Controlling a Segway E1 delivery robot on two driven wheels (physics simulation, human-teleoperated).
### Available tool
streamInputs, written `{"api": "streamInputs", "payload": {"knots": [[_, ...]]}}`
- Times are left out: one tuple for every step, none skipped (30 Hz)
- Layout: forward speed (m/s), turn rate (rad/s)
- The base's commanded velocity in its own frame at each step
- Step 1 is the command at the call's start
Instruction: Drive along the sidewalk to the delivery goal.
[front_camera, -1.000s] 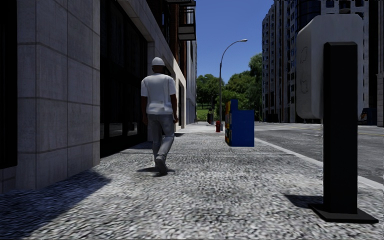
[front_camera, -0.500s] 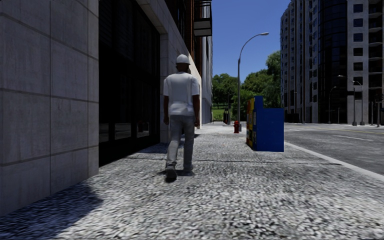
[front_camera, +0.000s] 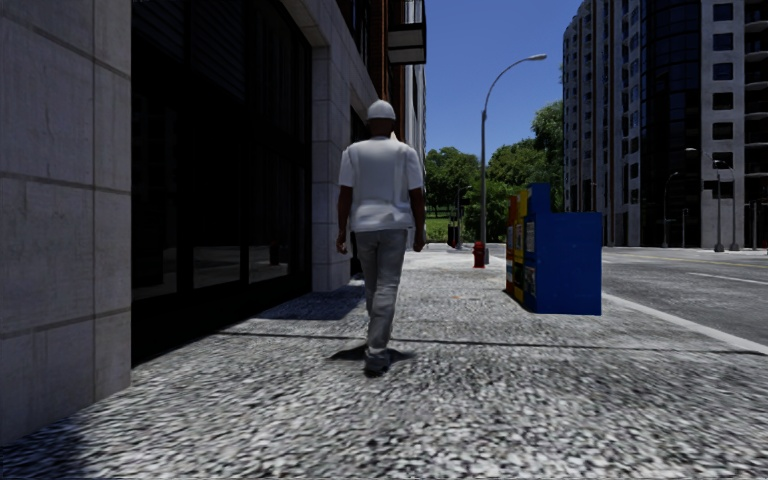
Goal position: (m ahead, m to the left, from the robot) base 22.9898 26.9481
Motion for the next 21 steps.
{"api": "streamInputs", "payload": {"knots": [[1.47, 0.0], [1.47, 0.0], [1.47, 0.0], [1.46, 0.0], [1.46, 0.0], [1.43, 0.0], [1.34, 0.0], [1.31, -0.05], [1.3, -0.07], [1.3, -0.07], [1.3, -0.08], [1.3, -0.13], [1.3, -0.19], [1.3, -0.21], [1.3, -0.21], [1.3, -0.22], [1.29, -0.22], [1.29, -0.22], [1.29, -0.22], [1.29, -0.22], [1.29, -0.22]]}}
